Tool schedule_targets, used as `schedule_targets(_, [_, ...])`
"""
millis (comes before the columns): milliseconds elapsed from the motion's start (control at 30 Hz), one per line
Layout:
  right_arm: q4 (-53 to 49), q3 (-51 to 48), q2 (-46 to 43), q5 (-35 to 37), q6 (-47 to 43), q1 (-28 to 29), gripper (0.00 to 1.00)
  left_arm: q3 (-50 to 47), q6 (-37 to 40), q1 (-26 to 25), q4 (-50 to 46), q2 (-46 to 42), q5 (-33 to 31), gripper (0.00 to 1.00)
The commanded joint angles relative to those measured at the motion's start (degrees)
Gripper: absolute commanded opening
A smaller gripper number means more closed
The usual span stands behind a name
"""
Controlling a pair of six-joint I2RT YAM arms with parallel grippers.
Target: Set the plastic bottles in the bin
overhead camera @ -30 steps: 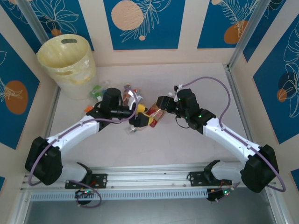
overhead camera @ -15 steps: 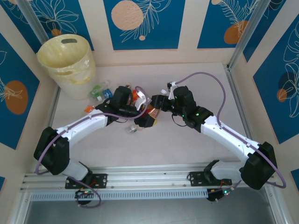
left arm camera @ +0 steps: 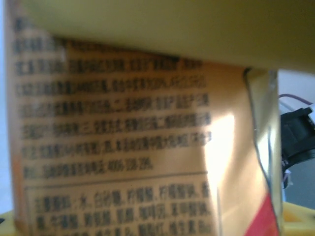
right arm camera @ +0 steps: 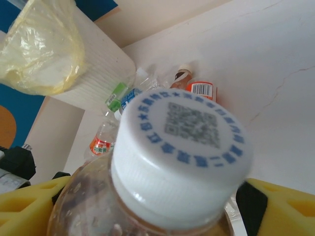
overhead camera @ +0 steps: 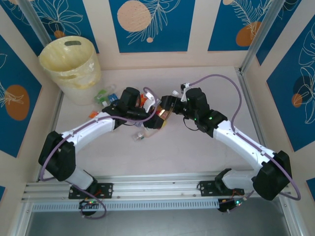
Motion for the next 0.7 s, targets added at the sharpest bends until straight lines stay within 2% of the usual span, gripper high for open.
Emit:
schedule_targets(0, [4.8, -0.6, -4.9, -1.5, 2.1, -0.9, 0.95, -0.3, -1.7, 1.2, 1.1, -0.6, -7.6, 0.54])
schedule_targets(33, [6.0, -1.7, -5.8, -0.5, 2.6, -1.4, 1.0, -0.5, -2.5, 1.7, 1.5, -0.7, -10.1, 0.55])
schedule_targets(167, [8.4, -4.7, -8.5, 2.0, 3.4, -3.7, 0.99, -0.6, -4.6, 3.7, 1.7, -0.6, -17.3, 0.54])
schedule_targets(300, [10.0, -7.8, -10.9, 6.1, 6.3, -5.4, 0.99, -0.9, -5.0, 5.1, 1.9, -1.5, -20.9, 0.54])
schedule_targets(433, [12.1, -12.2, -13.7, 5.3, 9.3, -8.9, 1.0, -1.1, -5.1, 6.6, 2.6, -3.2, -21.8, 0.56])
schedule_targets(600, [9.8, -14.4, -15.4, 4.7, 10.2, -11.1, 0.99, 5.6, -5.4, 10.1, -1.7, -5.5, -26.3, 0.56])
schedule_targets(667, [10.2, -15.6, -15.5, 4.7, 11.2, -11.4, 1.0, 8.8, -5.3, 11.7, -2.4, -6.2, -30.1, 0.56])
